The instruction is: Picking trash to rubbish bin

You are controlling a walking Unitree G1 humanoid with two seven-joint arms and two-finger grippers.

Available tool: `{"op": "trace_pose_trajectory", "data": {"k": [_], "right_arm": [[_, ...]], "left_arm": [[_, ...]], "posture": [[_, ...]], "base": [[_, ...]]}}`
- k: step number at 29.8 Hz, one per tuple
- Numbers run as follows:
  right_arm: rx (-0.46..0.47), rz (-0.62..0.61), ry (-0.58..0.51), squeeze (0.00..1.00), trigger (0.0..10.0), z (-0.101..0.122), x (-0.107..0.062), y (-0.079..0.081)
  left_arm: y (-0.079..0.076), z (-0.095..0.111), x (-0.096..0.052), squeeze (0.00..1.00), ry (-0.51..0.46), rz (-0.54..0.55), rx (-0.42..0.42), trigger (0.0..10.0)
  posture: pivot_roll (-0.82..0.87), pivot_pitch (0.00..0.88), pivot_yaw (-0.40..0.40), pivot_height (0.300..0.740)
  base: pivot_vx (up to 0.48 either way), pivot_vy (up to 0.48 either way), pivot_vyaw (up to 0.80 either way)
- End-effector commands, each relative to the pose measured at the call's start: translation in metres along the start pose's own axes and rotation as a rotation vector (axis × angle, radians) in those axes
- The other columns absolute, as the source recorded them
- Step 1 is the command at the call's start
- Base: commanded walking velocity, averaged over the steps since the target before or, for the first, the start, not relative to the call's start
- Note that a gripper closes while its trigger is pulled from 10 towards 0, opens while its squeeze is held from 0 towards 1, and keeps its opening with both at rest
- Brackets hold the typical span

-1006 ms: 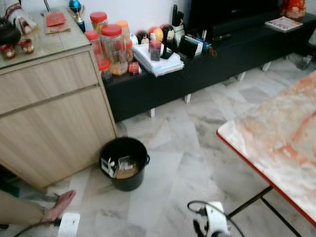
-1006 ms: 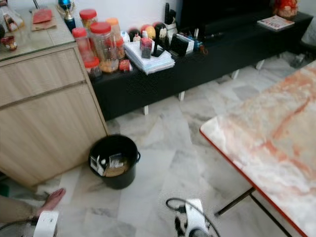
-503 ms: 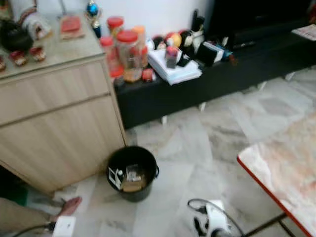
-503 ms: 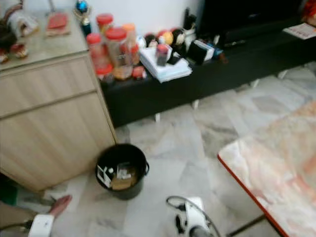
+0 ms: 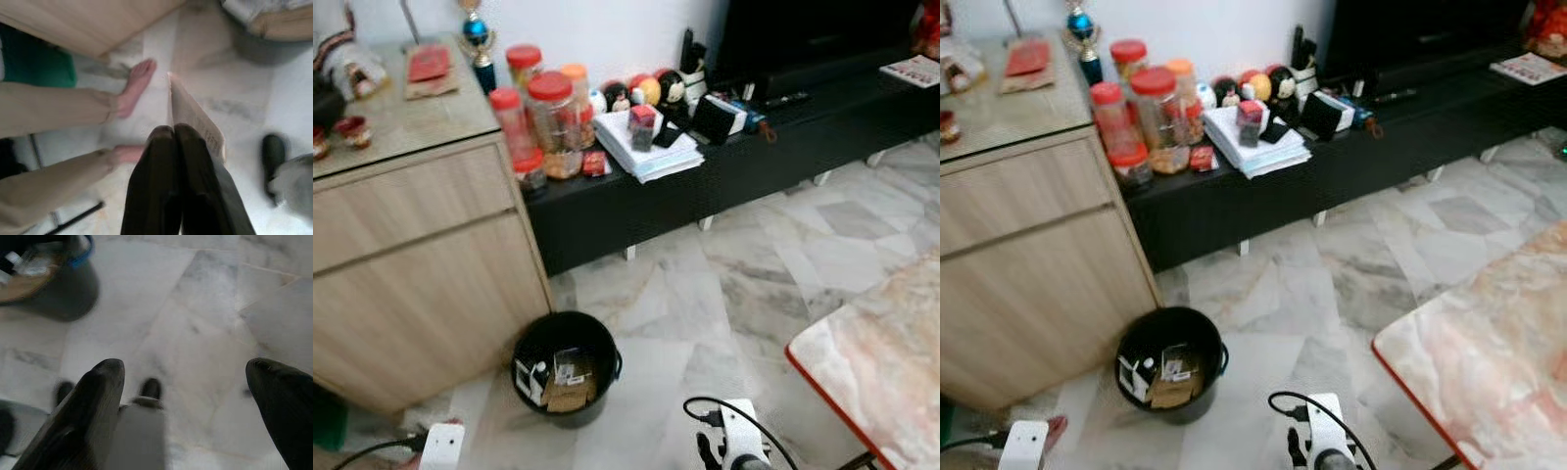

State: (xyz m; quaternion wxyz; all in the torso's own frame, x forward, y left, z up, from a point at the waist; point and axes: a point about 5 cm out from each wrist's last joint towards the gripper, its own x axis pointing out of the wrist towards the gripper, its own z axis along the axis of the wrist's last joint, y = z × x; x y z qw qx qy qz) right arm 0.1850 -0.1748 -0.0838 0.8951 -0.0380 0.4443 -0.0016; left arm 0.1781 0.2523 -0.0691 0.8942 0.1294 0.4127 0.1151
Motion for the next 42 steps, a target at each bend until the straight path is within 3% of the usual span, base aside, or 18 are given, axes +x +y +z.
{"op": "trace_pose_trajectory", "data": {"k": [1,36,42], "right_arm": [[0.009,0.014,-0.014,0.0,10.0,0.004,0.001,0.007],[0.019,0.039,-0.038,0.0,10.0,0.007,0.001,0.012],[-0.007,0.08,-0.101,0.0,10.0,0.027,0.004,0.016]], "left_arm": [[0.009,-0.016,-0.003,0.0,0.049,0.021,0.022,10.0],[0.007,-0.019,-0.004,0.0,0.07,0.013,0.035,10.0],[-0.006,0.01,0.002,0.0,-0.041,-0.049,0.121,10.0]], "posture": [[0.13,0.126,0.006,0.74],[0.14,0.164,0.004,0.74],[0.13,0.163,0.003,0.74]], "base": [[0.3,0.0,0.0],[0.267,0.0,0.08],[0.0,0.0,0.0]]}}
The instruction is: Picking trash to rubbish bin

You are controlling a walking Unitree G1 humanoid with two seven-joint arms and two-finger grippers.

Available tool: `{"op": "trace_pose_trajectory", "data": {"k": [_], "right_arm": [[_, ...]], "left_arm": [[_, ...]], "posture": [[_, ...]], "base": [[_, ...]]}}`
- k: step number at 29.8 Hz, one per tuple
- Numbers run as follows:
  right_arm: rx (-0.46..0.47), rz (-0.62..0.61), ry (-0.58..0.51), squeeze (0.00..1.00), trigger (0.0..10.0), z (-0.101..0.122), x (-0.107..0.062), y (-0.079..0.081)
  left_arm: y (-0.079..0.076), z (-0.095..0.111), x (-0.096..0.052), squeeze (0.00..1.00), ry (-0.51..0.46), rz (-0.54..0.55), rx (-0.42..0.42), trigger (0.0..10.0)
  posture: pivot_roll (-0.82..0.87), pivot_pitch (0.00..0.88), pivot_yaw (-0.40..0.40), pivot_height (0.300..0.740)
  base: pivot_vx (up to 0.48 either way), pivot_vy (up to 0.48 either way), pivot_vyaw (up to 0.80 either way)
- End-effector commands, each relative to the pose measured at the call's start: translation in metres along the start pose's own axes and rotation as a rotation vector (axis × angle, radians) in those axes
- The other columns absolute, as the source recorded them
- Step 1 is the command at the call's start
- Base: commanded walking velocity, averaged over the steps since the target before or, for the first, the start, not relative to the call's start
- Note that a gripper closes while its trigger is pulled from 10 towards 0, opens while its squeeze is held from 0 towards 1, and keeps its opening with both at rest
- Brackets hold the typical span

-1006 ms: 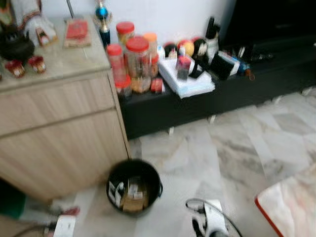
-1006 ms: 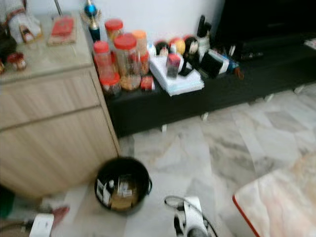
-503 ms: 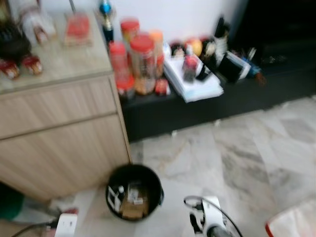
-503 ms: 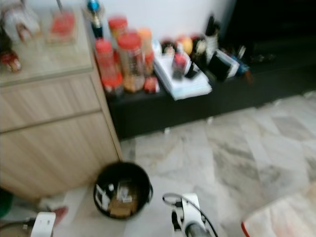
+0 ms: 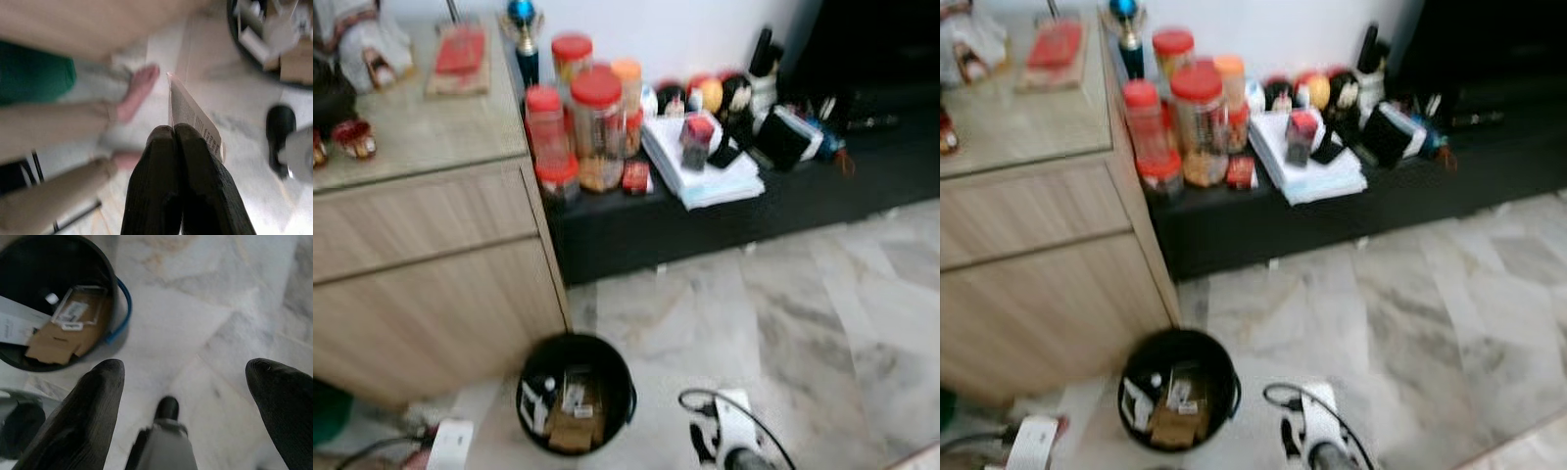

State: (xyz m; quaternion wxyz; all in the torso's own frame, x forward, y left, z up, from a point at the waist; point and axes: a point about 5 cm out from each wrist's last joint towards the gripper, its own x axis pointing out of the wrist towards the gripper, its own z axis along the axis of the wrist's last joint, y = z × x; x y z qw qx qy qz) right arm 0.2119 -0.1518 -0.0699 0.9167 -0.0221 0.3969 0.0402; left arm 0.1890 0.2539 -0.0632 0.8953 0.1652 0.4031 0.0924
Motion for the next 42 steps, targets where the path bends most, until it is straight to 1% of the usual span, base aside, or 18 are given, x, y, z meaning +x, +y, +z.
{"op": "trace_pose_trajectory", "data": {"k": [1,2,3,4,5,7,8,9,10,11,14,15,19,22,26,27,28,42], "right_arm": [[0.0,-0.006,0.006,0.0,10.0,-0.004,-0.002,-0.005],[-0.002,0.0,-0.001,0.0,10.0,-0.001,-0.001,-0.005],[-0.007,0.011,-0.025,0.0,10.0,0.006,0.001,-0.003],[-0.009,0.017,-0.04,0.0,10.0,0.011,0.002,-0.003],[-0.009,0.017,-0.04,0.0,10.0,0.011,0.002,-0.003],[-0.02,0.04,-0.085,0.0,10.0,0.026,0.005,0.001],[-0.02,0.04,-0.085,0.0,10.0,0.026,0.005,0.001],[-0.022,0.058,-0.113,0.0,10.0,0.034,0.006,0.004],[-0.027,0.072,-0.132,0.0,10.0,0.04,0.007,0.006],[-0.04,0.096,-0.161,0.0,10.0,0.05,0.008,0.009],[-0.04,0.121,-0.206,0.0,10.0,0.063,0.008,0.012],[-0.043,0.135,-0.232,0.0,10.0,0.07,0.009,0.014],[-0.041,0.144,-0.247,0.0,10.0,0.073,0.009,0.014],[-0.05,0.167,-0.276,0.0,10.0,0.082,0.009,0.017],[-0.048,0.165,-0.26,0.0,10.0,0.076,0.008,0.017],[-0.044,0.164,-0.256,0.0,10.0,0.074,0.008,0.016],[-0.043,0.158,-0.241,0.0,10.0,0.069,0.008,0.015],[-0.041,0.139,-0.177,0.0,10.0,0.048,0.006,0.01]], "left_arm": [[-0.008,-0.001,-0.001,0.0,-0.01,-0.041,0.04,10.0],[-0.012,0.005,0.0,0.0,-0.038,-0.059,0.08,10.0],[-0.021,0.021,0.002,0.0,-0.101,-0.089,0.14,10.0],[-0.025,0.031,0.003,0.0,-0.134,-0.104,0.149,10.0],[-0.025,0.031,0.003,0.0,-0.134,-0.104,0.149,10.0],[-0.036,0.058,0.003,0.0,-0.235,-0.131,0.132,10.0],[-0.036,0.058,0.003,0.0,-0.235,-0.131,0.132,10.0],[-0.042,0.073,0.003,0.0,-0.289,-0.144,0.143,10.0],[-0.046,0.085,0.003,0.0,-0.329,-0.152,0.169,10.0],[-0.054,0.107,0.001,0.0,-0.413,-0.165,0.239,10.0],[-0.062,0.13,-0.002,0.0,-0.502,-0.178,0.3,10.0],[-0.064,0.144,-0.004,0.0,-0.553,-0.172,0.324,10.0],[-0.066,0.151,-0.006,0.0,-0.58,-0.171,0.334,10.0],[-0.067,0.165,-0.007,0.0,-0.61,-0.183,0.341,10.0],[-0.068,0.162,-0.007,0.0,-0.608,-0.183,0.361,10.0],[-0.067,0.16,-0.006,0.38,-0.605,-0.183,0.369,10.0],[-0.066,0.157,-0.006,1.0,-0.597,-0.184,0.365,10.0],[-0.059,0.155,-0.004,1.0,-0.59,-0.17,0.345,10.0]], "posture": [[0.13,0.163,0.003,0.74],[0.13,0.163,0.003,0.74],[0.13,0.162,0.001,0.74],[0.13,0.161,0.0,0.74],[0.13,0.161,0.0,0.74],[0.12,0.16,-0.003,0.74],[0.12,0.16,-0.003,0.74],[0.12,0.16,-0.004,0.74],[0.11,0.161,-0.005,0.74],[0.11,0.159,-0.006,0.74],[0.11,0.16,-0.007,0.74],[0.1,0.16,-0.009,0.74],[0.1,0.16,-0.008,0.74],[0.1,0.162,-0.015,0.74],[0.1,0.161,-0.015,0.74],[0.1,0.161,-0.015,0.74],[0.1,0.164,-0.016,0.74],[0.1,0.18,-0.021,0.74]], "base": [[0.0,0.0,0.0],[0.0,0.0,0.0],[0.0,0.0,0.0],[0.0,0.0,0.0],[0.0,0.0,0.0],[0.0,0.0,0.0],[0.0,0.0,0.0],[0.0,0.0,0.0],[0.0,0.0,0.0],[0.0,0.0,0.0],[0.0,0.0,0.0],[0.0,0.0,0.0],[0.0,0.0,0.0],[0.0,0.0,0.0],[0.0,0.0,0.0],[0.0,0.0,0.0],[0.0,0.0,0.0],[0.0,0.0,0.0]]}}
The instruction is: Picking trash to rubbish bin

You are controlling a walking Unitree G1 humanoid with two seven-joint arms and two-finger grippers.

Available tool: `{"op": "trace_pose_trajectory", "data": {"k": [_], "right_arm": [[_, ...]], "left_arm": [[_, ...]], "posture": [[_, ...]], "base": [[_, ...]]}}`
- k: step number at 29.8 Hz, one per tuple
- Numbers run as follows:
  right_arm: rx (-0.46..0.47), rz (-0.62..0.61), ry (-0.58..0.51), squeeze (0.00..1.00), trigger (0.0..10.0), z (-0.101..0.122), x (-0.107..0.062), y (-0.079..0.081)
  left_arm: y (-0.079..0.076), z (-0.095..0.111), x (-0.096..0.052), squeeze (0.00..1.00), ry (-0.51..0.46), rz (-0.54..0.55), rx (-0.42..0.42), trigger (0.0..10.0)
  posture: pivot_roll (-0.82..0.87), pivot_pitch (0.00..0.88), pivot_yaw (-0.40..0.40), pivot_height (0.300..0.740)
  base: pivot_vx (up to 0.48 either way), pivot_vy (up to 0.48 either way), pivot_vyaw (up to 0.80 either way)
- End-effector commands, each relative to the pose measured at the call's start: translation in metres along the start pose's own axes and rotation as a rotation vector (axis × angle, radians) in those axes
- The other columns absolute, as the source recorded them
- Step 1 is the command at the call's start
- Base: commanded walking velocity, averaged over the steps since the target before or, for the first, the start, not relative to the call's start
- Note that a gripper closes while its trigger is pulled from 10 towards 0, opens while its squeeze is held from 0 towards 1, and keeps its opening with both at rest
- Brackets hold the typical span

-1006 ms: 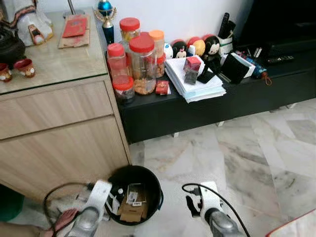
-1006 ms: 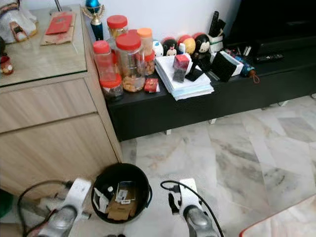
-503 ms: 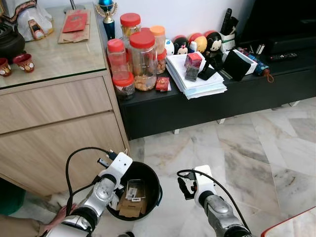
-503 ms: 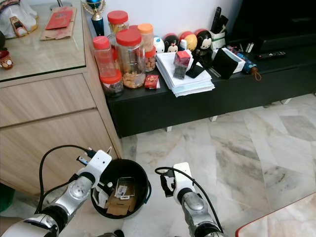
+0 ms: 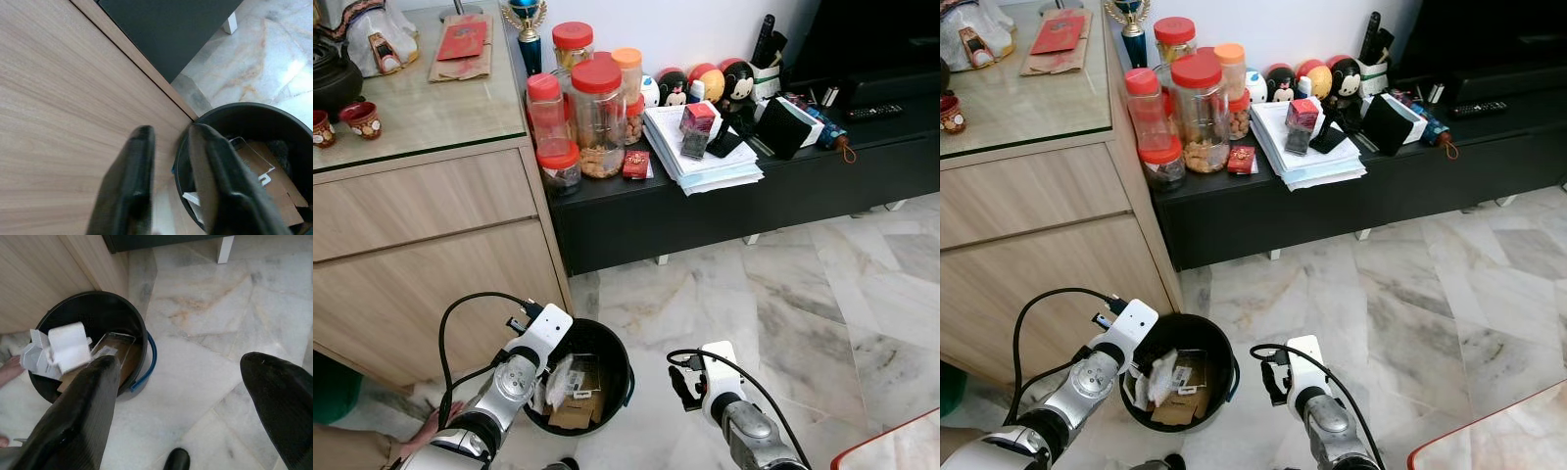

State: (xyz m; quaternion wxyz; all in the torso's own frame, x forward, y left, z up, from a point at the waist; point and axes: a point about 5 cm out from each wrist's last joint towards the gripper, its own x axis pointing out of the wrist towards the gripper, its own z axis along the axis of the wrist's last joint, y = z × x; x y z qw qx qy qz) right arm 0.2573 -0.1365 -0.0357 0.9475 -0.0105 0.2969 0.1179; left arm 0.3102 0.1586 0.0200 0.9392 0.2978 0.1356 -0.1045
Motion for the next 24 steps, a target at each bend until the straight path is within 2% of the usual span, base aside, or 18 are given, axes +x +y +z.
{"op": "trace_pose_trajectory", "data": {"k": [1,3,4,5,6,7,9,12,13,14,15,17,18,20,24], "right_arm": [[0.009,-0.007,0.036,0.0,10.0,-0.01,-0.003,-0.001],[0.014,-0.011,0.04,0.0,10.0,-0.011,-0.003,-0.001],[0.017,-0.013,0.043,0.0,10.0,-0.013,-0.004,-0.001],[0.019,-0.013,0.045,0.0,10.0,-0.013,-0.004,-0.001],[0.02,-0.015,0.056,0.0,10.0,-0.017,-0.005,-0.001],[0.025,-0.019,0.081,0.0,10.0,-0.023,-0.007,-0.001],[0.034,-0.022,0.11,0.0,10.0,-0.03,-0.01,-0.002],[0.039,-0.027,0.19,0.0,10.0,-0.049,-0.017,-0.002],[0.043,-0.035,0.242,0.0,10.0,-0.063,-0.024,-0.002],[0.055,-0.041,0.275,0.0,10.0,-0.073,-0.029,-0.003],[0.055,-0.041,0.275,0.0,10.0,-0.073,-0.029,-0.003],[0.06,-0.058,0.317,0.0,10.0,-0.086,-0.037,-0.005],[0.06,-0.058,0.317,0.0,10.0,-0.086,-0.037,-0.005],[0.063,-0.068,0.358,0.0,10.0,-0.098,-0.044,-0.007],[0.079,-0.085,0.378,0.0,10.0,-0.104,-0.049,-0.009]], "left_arm": [[-0.001,-0.008,-0.003,1.0,0.028,-0.006,0.001,10.0],[-0.001,-0.009,-0.004,1.0,0.034,-0.008,0.005,10.0],[-0.001,-0.012,-0.005,0.82,0.044,-0.01,0.005,10.0],[-0.002,-0.014,-0.005,0.82,0.051,-0.011,0.005,10.0],[-0.002,-0.021,-0.009,0.0,0.075,-0.006,-0.003,10.0],[-0.002,-0.036,-0.016,0.0,0.137,0.012,-0.048,10.0],[-0.002,-0.053,-0.026,0.0,0.211,0.039,-0.119,10.0],[-0.003,-0.089,-0.049,0.0,0.364,0.103,-0.263,10.0],[-0.008,-0.12,-0.075,0.0,0.507,0.153,-0.329,10.0],[-0.012,-0.142,-0.098,0.0,0.615,0.189,-0.367,10.0],[-0.012,-0.142,-0.098,0.0,0.615,0.189,-0.367,10.0],[-0.02,-0.16,-0.121,0.0,0.687,0.208,-0.401,10.0],[-0.02,-0.16,-0.121,0.0,0.687,0.208,-0.401,10.0],[-0.026,-0.172,-0.139,0.0,0.754,0.224,-0.432,10.0],[-0.029,-0.177,-0.147,0.0,0.783,0.236,-0.449,10.0]], "posture": [[0.1,0.181,-0.021,0.74],[0.1,0.181,-0.019,0.74],[0.1,0.181,-0.018,0.74],[0.1,0.181,-0.018,0.74],[0.1,0.181,-0.016,0.74],[0.1,0.18,-0.012,0.74],[0.1,0.179,-0.011,0.74],[0.1,0.179,-0.008,0.74],[0.11,0.18,-0.006,0.74],[0.11,0.182,-0.007,0.74],[0.11,0.182,-0.007,0.74],[0.12,0.185,-0.008,0.74],[0.12,0.185,-0.008,0.74],[0.12,0.184,-0.009,0.74],[0.11,0.182,-0.007,0.74]], "base": [[0.0,0.0,0.0],[0.0,0.0,0.0],[0.0,0.0,0.0],[0.0,0.0,0.0],[0.0,0.0,0.0],[0.0,0.0,0.0],[0.0,0.0,0.0],[0.0,0.0,0.0],[0.0,0.0,0.0],[0.0,0.0,0.0],[0.0,0.0,0.0],[0.0,0.0,0.0],[0.0,0.0,0.0],[0.0,0.0,0.0],[0.0,0.0,0.0]]}}
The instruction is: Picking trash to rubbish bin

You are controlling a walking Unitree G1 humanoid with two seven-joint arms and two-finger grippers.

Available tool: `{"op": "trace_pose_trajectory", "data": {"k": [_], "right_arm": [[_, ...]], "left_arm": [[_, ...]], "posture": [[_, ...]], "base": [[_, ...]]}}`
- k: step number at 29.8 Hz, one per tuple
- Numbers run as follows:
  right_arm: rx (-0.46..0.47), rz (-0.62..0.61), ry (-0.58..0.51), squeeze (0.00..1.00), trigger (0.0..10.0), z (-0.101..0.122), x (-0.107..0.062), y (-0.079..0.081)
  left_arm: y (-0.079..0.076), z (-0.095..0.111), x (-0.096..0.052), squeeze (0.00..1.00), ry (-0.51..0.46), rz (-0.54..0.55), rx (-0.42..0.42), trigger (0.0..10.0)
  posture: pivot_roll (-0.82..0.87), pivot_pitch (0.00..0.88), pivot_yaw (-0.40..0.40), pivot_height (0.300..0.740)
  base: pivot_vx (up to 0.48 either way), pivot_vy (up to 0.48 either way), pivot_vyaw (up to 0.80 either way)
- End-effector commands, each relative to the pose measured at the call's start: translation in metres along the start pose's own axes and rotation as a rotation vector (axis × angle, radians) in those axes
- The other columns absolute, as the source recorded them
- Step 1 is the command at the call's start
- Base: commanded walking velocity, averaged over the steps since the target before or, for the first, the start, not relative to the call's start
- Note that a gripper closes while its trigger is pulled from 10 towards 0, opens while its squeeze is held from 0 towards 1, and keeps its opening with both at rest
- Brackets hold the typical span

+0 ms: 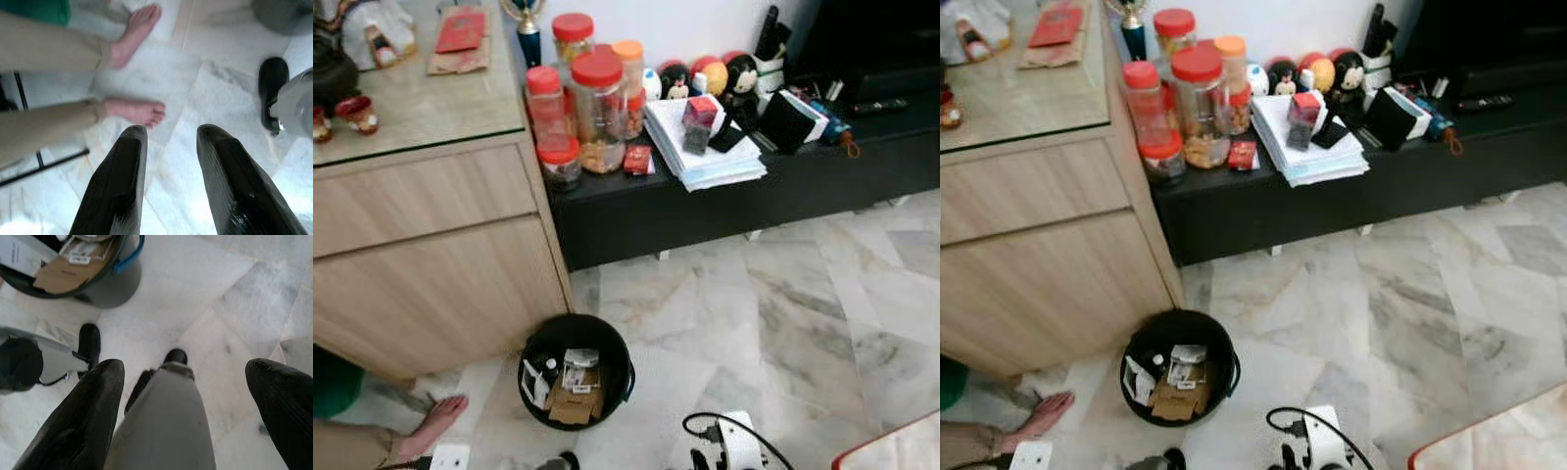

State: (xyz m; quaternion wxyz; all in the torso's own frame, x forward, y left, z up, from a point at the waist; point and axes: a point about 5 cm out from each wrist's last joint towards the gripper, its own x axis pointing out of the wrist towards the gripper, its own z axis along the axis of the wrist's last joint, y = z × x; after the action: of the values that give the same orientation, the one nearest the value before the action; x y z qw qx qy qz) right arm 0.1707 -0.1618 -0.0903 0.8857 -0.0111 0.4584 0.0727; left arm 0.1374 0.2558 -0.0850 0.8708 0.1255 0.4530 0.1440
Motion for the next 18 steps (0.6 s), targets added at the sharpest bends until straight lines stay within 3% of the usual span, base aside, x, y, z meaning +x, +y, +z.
{"op": "trace_pose_trajectory", "data": {"k": [1,12,18], "right_arm": [[0.021,-0.017,0.033,0.0,10.0,-0.01,-0.002,-0.003],[0.036,-0.033,-0.011,0.0,10.0,0.007,0.001,-0.005],[0.037,-0.032,-0.018,0.0,10.0,0.01,0.002,-0.004]], "left_arm": [[0.001,-0.007,-0.002,0.0,0.03,0.012,-0.024,10.0],[-0.003,0.038,0.008,0.0,-0.091,-0.005,-0.013,10.0],[-0.004,0.04,0.008,0.0,-0.093,-0.01,-0.005,10.0]], "posture": [[0.11,0.181,-0.006,0.74],[0.1,0.168,-0.007,0.74],[0.1,0.165,-0.005,0.74]], "base": [[0.0,0.0,0.0],[0.0,0.0,0.0],[0.0,0.0,0.0]]}}
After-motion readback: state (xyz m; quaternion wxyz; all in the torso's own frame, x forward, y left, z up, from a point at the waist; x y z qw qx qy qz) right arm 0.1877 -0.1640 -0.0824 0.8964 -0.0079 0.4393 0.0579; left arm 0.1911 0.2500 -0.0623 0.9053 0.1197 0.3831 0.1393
